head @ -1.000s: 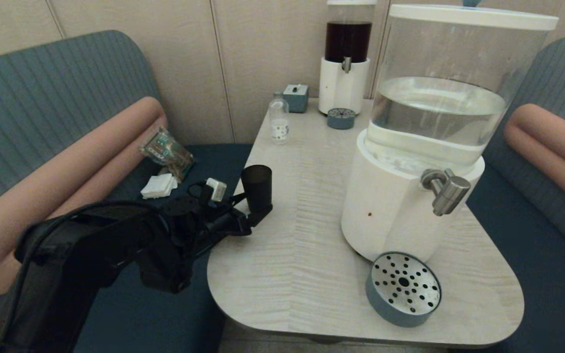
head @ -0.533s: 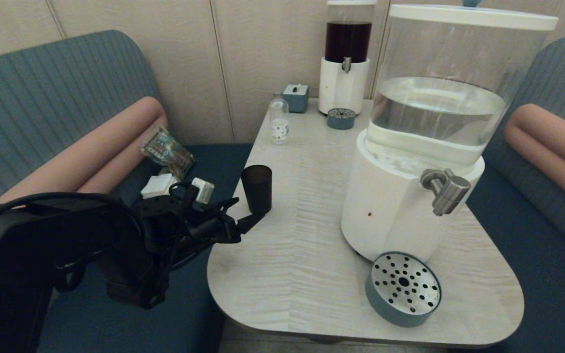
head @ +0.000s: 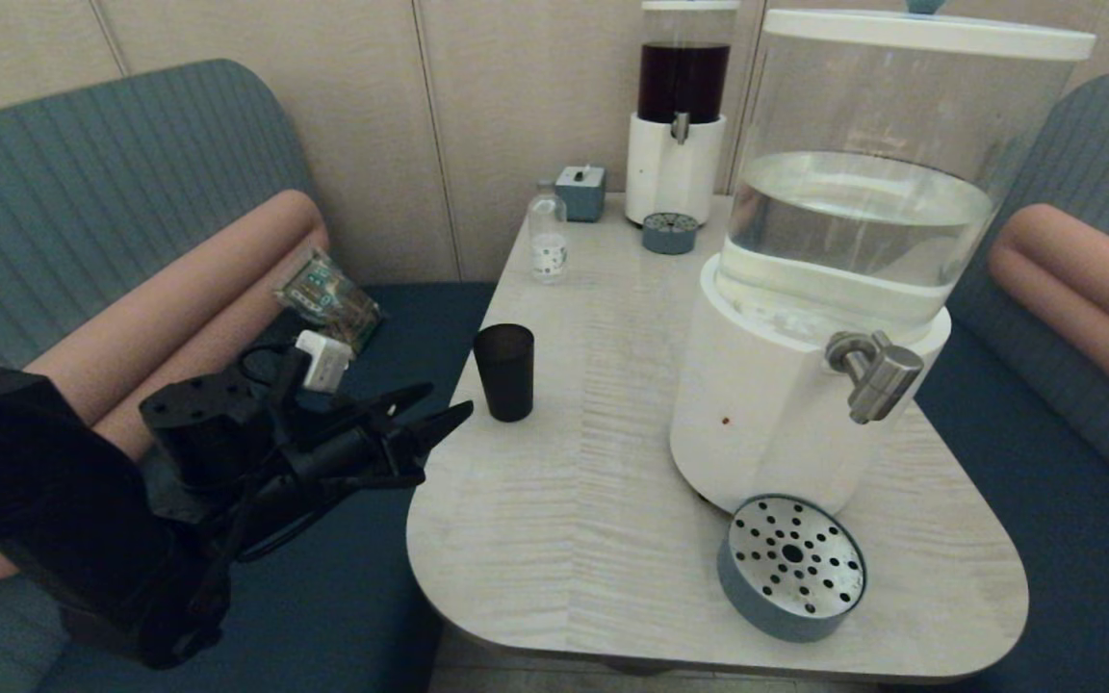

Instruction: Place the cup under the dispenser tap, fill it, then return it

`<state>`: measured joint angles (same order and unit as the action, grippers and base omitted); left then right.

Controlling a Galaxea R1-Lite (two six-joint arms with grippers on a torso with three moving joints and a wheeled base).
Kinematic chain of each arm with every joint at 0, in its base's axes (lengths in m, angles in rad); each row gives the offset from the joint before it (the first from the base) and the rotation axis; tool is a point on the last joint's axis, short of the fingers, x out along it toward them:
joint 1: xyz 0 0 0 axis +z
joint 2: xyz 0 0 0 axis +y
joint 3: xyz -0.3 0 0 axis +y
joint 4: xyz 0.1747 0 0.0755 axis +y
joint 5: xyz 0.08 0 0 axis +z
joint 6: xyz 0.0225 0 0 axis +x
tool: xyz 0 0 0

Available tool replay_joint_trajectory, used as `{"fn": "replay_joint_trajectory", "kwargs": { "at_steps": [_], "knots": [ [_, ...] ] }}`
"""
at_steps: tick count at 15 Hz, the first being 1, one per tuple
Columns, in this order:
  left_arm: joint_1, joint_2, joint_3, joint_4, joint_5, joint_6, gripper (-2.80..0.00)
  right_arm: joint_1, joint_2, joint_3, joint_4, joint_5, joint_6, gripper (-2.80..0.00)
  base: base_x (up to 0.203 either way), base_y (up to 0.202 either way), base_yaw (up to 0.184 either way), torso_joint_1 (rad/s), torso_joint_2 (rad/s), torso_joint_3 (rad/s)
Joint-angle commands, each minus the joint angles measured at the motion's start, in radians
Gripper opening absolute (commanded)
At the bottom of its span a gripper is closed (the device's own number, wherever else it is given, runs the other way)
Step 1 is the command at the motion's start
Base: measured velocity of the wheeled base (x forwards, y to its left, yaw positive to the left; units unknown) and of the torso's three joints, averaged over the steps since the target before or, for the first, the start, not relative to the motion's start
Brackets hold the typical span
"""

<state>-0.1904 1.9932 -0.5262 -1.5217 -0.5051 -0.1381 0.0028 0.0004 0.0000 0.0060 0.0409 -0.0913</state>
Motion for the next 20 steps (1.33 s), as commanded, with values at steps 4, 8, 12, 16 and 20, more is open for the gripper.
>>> {"fn": "replay_joint_trajectory", "kwargs": {
  "at_steps": [4, 8, 12, 16, 20],
  "knots": [
    [0.001, -0.312, 0.216, -0.008, -0.002, -0.008, -2.80, 0.000, -0.002, 0.002, 0.000, 0.001, -0.001, -2.80, 0.000, 0.000, 0.000, 0.000, 0.00, 0.000],
    [0.002, -0.530, 0.341, -0.008, 0.077, -0.020, -2.80, 0.000, -0.002, 0.000, 0.000, 0.001, -0.001, -2.80, 0.000, 0.000, 0.000, 0.000, 0.00, 0.000],
    [0.002, -0.688, 0.382, -0.008, 0.275, -0.071, -2.80, 0.000, -0.001, 0.002, 0.000, 0.001, -0.001, -2.80, 0.000, 0.000, 0.000, 0.000, 0.00, 0.000],
    [0.013, -0.837, 0.382, 0.044, 0.363, -0.103, -2.80, 0.000, -0.002, 0.002, 0.000, 0.001, -0.001, -2.80, 0.000, 0.000, 0.000, 0.000, 0.00, 0.000],
    [0.015, -1.092, 0.335, 0.306, 0.382, -0.104, -2.80, 0.000, -0.002, 0.002, 0.000, 0.001, -0.001, -2.80, 0.000, 0.000, 0.000, 0.000, 0.00, 0.000]
  ]
}}
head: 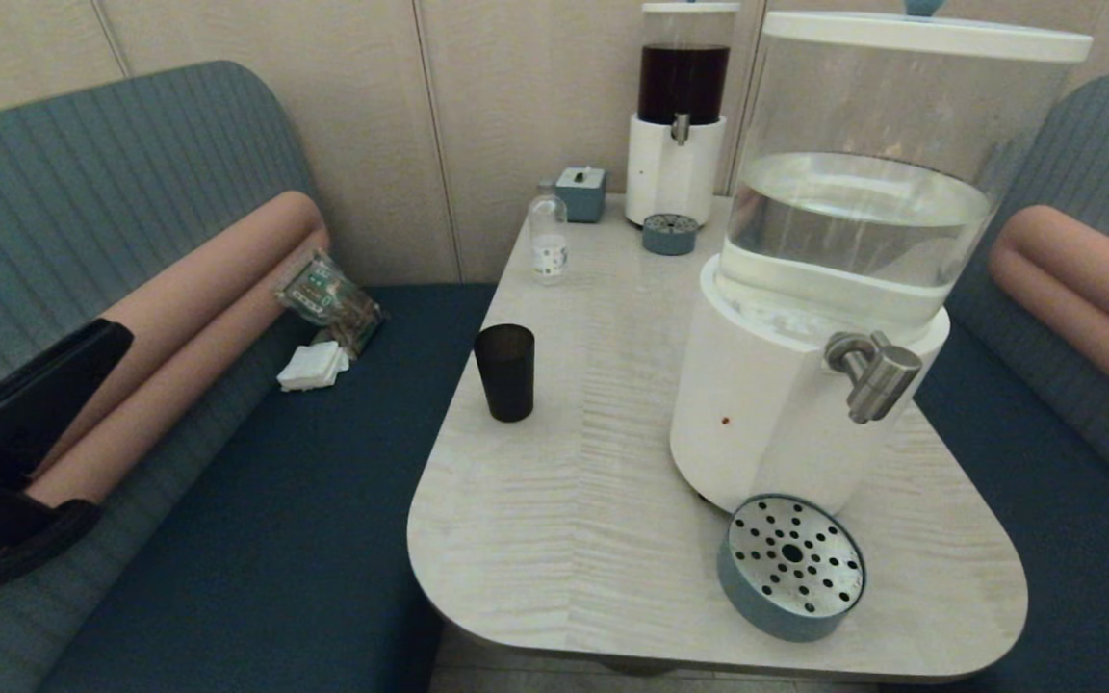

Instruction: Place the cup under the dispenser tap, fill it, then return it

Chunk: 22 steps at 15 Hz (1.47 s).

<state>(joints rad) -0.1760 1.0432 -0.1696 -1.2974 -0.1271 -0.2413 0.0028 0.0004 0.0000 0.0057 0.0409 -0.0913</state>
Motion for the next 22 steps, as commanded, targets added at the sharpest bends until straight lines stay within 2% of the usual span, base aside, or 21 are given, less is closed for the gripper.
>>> {"fn": "replay_joint_trajectory", "kwargs": {
  "at_steps": [1, 3, 5, 7, 10, 12, 15, 19, 22],
  "knots": [
    [0.001, -0.213, -0.049, 0.179, 0.019, 0.003, -2.80, 0.000, -0.002, 0.001, 0.000, 0.001, -0.001, -2.80, 0.000, 0.000, 0.000, 0.000, 0.00, 0.000],
    [0.012, -0.354, -0.120, 0.383, 0.057, 0.014, -2.80, 0.000, -0.002, 0.002, 0.000, 0.001, -0.001, -2.80, 0.000, 0.000, 0.000, 0.000, 0.00, 0.000],
    [0.071, -0.471, -0.172, 0.519, 0.077, 0.021, -2.80, 0.000, -0.002, 0.002, 0.000, 0.001, -0.001, -2.80, 0.000, 0.000, 0.000, 0.000, 0.00, 0.000],
    [0.116, -0.555, -0.190, 0.585, 0.081, 0.025, -2.80, 0.000, 0.000, 0.002, 0.000, 0.001, -0.001, -2.80, 0.000, 0.000, 0.000, 0.000, 0.00, 0.000],
    [0.127, -0.654, -0.202, 0.675, 0.081, 0.041, -2.80, 0.000, -0.002, 0.001, 0.000, 0.001, -0.001, -2.80, 0.000, 0.000, 0.000, 0.000, 0.00, 0.000],
    [0.141, -0.734, -0.227, 0.756, 0.080, 0.093, -2.80, 0.000, -0.002, 0.002, 0.000, 0.001, -0.001, -2.80, 0.000, 0.000, 0.000, 0.000, 0.00, 0.000],
    [0.153, -0.855, -0.260, 0.917, 0.080, 0.132, -2.80, 0.000, 0.000, 0.001, 0.000, 0.001, -0.001, -2.80, 0.000, 0.000, 0.000, 0.000, 0.00, 0.000],
    [0.165, -1.044, -0.244, 1.128, 0.092, 0.268, -2.80, 0.000, -0.002, 0.002, 0.000, 0.001, -0.001, -2.80, 0.000, 0.000, 0.000, 0.000, 0.00, 0.000],
    [0.167, -1.046, -0.148, 1.117, 0.099, 0.285, -2.80, 0.000, -0.002, 0.000, 0.000, 0.001, -0.001, -2.80, 0.000, 0.000, 0.000, 0.000, 0.00, 0.000]
  ]
}}
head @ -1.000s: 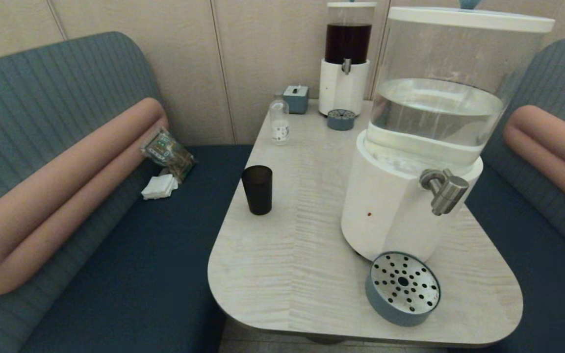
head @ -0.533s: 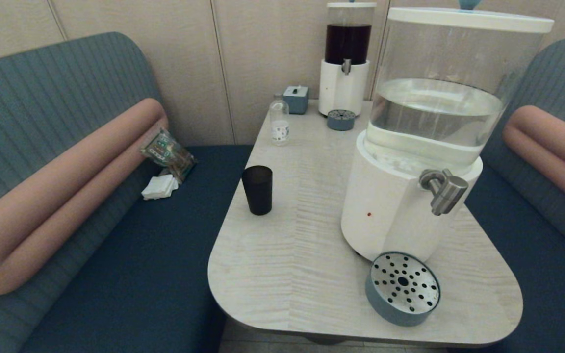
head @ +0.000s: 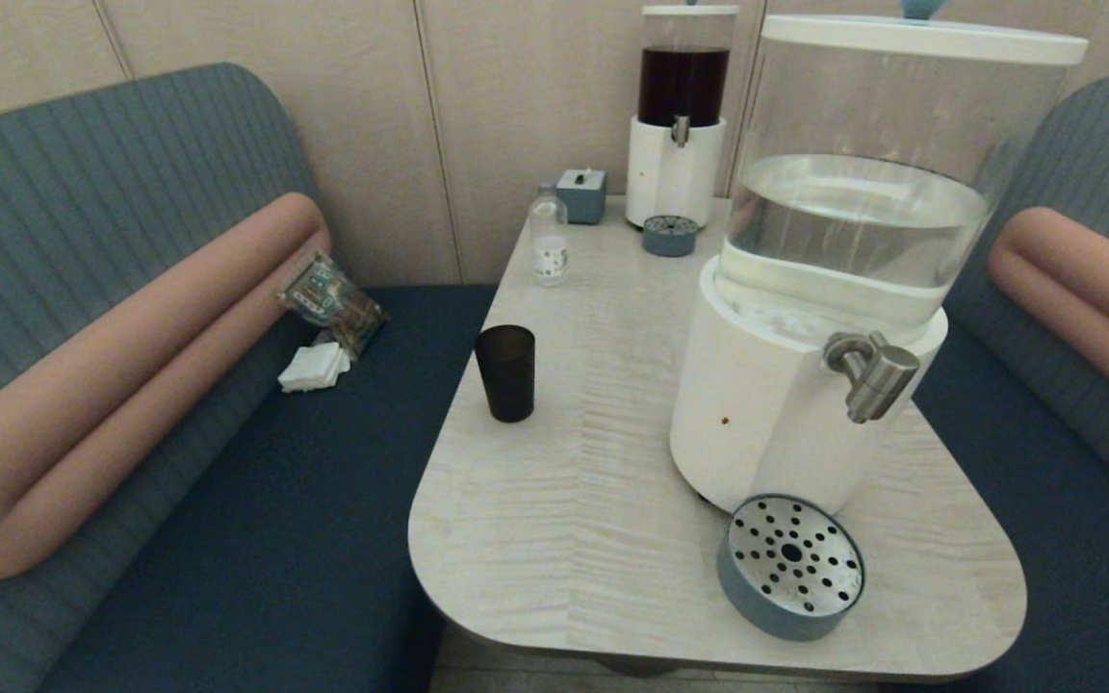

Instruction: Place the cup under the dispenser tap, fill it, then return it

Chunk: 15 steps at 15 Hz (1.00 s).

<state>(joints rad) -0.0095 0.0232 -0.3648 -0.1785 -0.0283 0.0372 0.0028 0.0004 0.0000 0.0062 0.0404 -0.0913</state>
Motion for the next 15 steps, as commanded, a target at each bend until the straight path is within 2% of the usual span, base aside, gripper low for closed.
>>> {"fn": "replay_joint_trajectory", "kwargs": {
  "at_steps": [1, 3, 6, 8, 13, 15],
  "knots": [
    [0.000, -0.026, 0.097, -0.003, 0.001, 0.035, -2.80, 0.000, 0.000, 0.002, 0.000, 0.001, -0.001, -2.80, 0.000, 0.000, 0.000, 0.000, 0.00, 0.000],
    [0.000, -0.026, 0.209, -0.030, 0.000, 0.097, -2.80, 0.000, 0.000, 0.002, 0.000, 0.001, -0.001, -2.80, 0.000, 0.000, 0.000, 0.000, 0.00, 0.000],
    [0.000, -0.026, 0.367, -0.129, 0.003, 0.111, -2.80, 0.000, -0.002, 0.002, 0.000, 0.001, -0.001, -2.80, 0.000, 0.000, 0.000, 0.000, 0.00, 0.000],
    [0.000, -0.026, 0.366, -0.093, 0.012, 0.115, -2.80, 0.000, -0.002, 0.002, 0.000, 0.001, -0.001, -2.80, 0.000, 0.000, 0.000, 0.000, 0.00, 0.000],
    [0.000, -0.026, 0.366, 0.120, 0.026, 0.113, -2.80, 0.000, -0.002, 0.000, 0.000, 0.001, -0.001, -2.80, 0.000, 0.000, 0.000, 0.000, 0.00, 0.000],
    [-0.001, -0.025, 0.366, 0.122, 0.019, 0.110, -2.80, 0.000, -0.002, 0.002, 0.000, 0.001, -0.001, -2.80, 0.000, 0.000, 0.000, 0.000, 0.00, 0.000]
  ]
}}
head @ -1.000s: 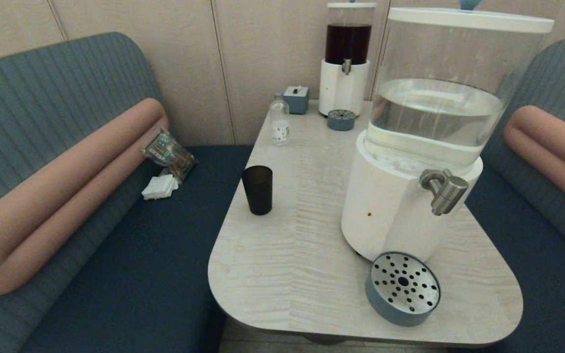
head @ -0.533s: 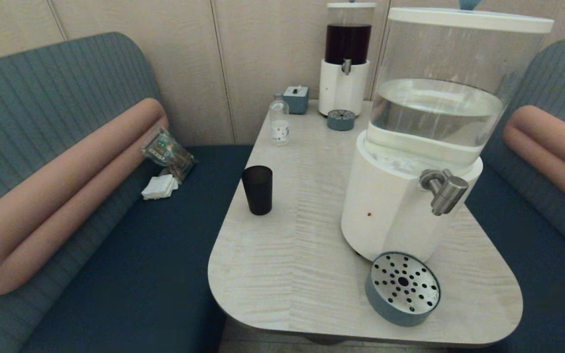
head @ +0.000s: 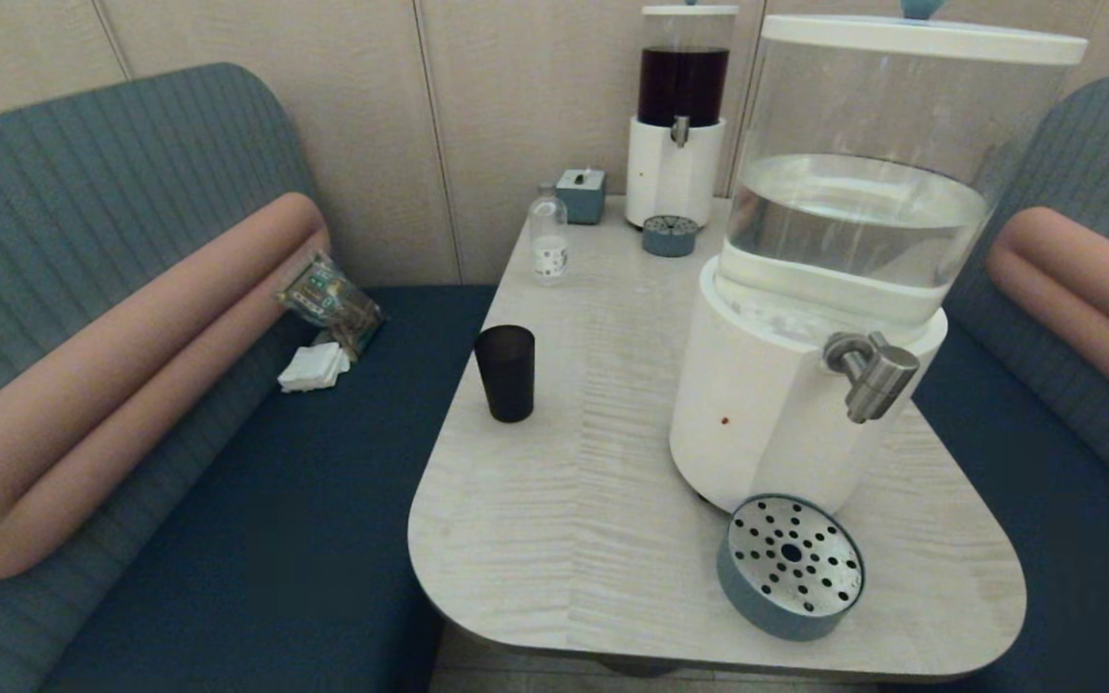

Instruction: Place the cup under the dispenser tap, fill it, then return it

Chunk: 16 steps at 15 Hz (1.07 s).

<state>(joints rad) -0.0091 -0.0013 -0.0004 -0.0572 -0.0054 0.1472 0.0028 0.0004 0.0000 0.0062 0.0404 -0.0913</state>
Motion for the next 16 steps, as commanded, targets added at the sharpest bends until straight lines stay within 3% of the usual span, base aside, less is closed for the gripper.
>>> {"fn": "replay_joint_trajectory", "kwargs": {
  "at_steps": [1, 4, 6, 16],
  "knots": [
    [-0.001, 0.000, 0.000, 0.005, -0.005, -0.003, -2.80, 0.000, -0.002, 0.002, 0.000, 0.001, -0.001, -2.80, 0.000, 0.000, 0.000, 0.000, 0.00, 0.000],
    [-0.002, 0.001, -0.002, 0.016, -0.010, -0.032, -2.80, 0.000, -0.001, 0.001, 0.000, 0.001, -0.001, -2.80, 0.000, 0.000, 0.000, 0.000, 0.00, 0.000],
    [0.000, 0.001, -0.004, 0.063, -0.005, -0.153, -2.80, 0.000, -0.002, 0.000, 0.000, 0.001, -0.001, -2.80, 0.000, 0.000, 0.000, 0.000, 0.00, 0.000],
    [-0.002, 0.000, 0.002, 0.045, 0.001, -0.186, -2.80, 0.000, -0.002, 0.002, 0.000, 0.001, -0.001, -2.80, 0.000, 0.000, 0.000, 0.000, 0.00, 0.000]
  ]
}}
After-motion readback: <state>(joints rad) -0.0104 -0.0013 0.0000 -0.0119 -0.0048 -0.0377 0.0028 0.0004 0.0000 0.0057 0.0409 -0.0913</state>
